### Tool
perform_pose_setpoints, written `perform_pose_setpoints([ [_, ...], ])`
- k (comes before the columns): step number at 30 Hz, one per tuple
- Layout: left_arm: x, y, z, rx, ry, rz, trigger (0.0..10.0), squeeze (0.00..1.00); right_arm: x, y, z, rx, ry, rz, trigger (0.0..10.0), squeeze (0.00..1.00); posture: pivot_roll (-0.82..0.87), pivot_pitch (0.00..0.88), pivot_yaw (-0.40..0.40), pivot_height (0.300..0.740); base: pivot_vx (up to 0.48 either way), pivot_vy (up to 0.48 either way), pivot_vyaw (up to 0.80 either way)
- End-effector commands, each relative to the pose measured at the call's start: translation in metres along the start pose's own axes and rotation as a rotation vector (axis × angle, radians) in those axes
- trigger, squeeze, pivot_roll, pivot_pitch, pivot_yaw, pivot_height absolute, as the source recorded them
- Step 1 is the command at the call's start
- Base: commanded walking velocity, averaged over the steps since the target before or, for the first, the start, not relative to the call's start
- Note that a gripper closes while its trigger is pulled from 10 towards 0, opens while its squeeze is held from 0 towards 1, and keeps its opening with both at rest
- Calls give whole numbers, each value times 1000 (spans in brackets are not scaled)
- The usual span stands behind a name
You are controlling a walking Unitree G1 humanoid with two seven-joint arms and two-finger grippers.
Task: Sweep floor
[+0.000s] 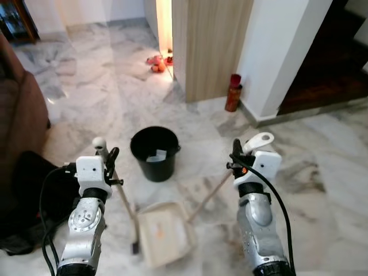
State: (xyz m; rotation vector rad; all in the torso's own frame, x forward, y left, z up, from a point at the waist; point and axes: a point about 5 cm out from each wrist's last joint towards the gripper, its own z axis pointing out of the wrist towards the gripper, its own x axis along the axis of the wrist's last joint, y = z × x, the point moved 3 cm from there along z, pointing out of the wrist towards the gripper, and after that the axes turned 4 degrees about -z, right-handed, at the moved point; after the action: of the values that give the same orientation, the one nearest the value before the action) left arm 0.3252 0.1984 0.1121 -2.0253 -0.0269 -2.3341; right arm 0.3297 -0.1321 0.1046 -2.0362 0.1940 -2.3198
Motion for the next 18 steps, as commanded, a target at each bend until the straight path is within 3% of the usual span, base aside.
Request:
perform_pose_setpoints([
  [1, 13, 1, 3, -6, 55, 1, 10000, 0, 13, 0, 5, 5, 51, -27, 10000, 0, 23, 96, 14, 740, 0, 0, 0],
  [18, 12, 7, 1, -32, 50, -11, 10000, 0, 17, -3, 9, 16, 61, -24, 10000, 0, 28, 96, 6, 740, 0, 0, 0],
])
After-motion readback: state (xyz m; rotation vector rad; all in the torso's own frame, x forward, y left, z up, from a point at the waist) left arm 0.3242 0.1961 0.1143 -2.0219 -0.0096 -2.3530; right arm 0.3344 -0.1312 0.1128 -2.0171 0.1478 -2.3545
